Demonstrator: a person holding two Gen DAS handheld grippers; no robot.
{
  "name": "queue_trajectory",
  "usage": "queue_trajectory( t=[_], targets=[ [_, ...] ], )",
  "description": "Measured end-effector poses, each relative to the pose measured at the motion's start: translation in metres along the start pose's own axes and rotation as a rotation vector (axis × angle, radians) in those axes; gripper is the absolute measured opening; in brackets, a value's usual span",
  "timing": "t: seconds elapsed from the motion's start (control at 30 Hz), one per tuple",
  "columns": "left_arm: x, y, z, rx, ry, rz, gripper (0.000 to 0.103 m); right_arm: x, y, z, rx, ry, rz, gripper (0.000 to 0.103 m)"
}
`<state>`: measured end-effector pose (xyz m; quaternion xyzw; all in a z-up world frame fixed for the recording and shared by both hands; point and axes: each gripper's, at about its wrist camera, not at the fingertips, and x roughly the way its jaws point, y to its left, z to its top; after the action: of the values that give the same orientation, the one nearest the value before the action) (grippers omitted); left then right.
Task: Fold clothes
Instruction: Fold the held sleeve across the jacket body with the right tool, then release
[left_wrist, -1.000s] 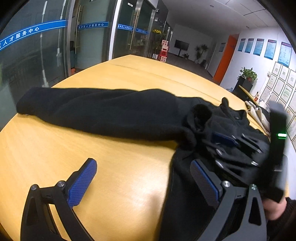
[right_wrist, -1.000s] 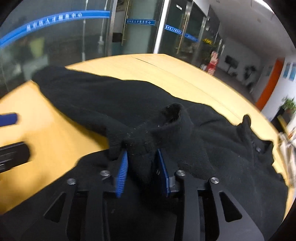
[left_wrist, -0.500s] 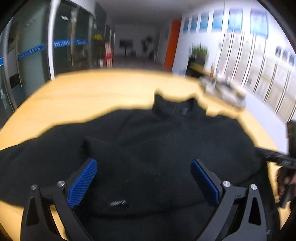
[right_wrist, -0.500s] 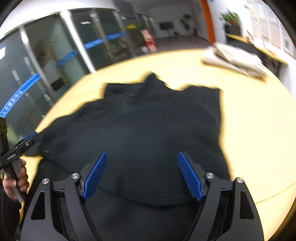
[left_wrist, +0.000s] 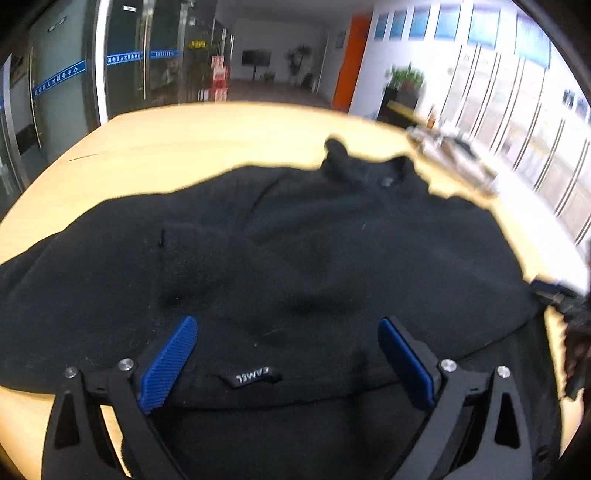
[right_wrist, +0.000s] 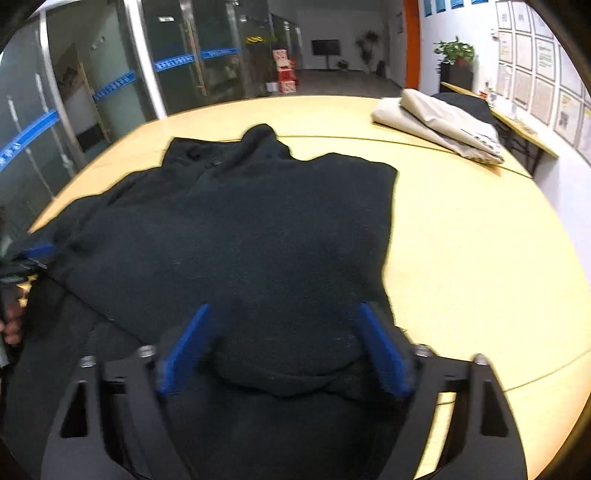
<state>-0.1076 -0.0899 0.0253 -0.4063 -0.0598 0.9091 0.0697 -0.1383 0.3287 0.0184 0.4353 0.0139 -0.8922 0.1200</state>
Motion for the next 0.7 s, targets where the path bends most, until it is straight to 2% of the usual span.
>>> queue_trajectory(
  t=[0.07,0.23,0.33,0.47,0.6,0.7],
  targets=[
    [0.005,0.01,-0.002,-0.018,0.007,-0.003,0.102,0.013,-0.003,-0.006,0.01,0.051,-0.006,0.085],
    [0.018,0.012,0.007,0.025,0.037,0.03,0.102,0.017,0.0,-0.01,0.019,0.034,-0.017,0.089],
    [0.026,0.016,0.017,-0.013,0.066,0.035,0.102,0.024,0.005,-0.014,0.02,0.032,-0.041,0.093],
    [0.04,0.039,0.011,-0.101,0.13,0.083,0.103,0.025,0.009,-0.019,0.007,0.024,-0.076,0.097],
    [0.016,0.047,-0.009,-0.108,0.089,0.014,0.103,0.023,0.008,-0.02,0.009,0.023,-0.077,0.097],
    [-0.018,0.049,-0.027,-0.097,0.034,0.003,0.103,0.017,0.022,-0.014,-0.026,-0.007,-0.121,0.097]
  ],
)
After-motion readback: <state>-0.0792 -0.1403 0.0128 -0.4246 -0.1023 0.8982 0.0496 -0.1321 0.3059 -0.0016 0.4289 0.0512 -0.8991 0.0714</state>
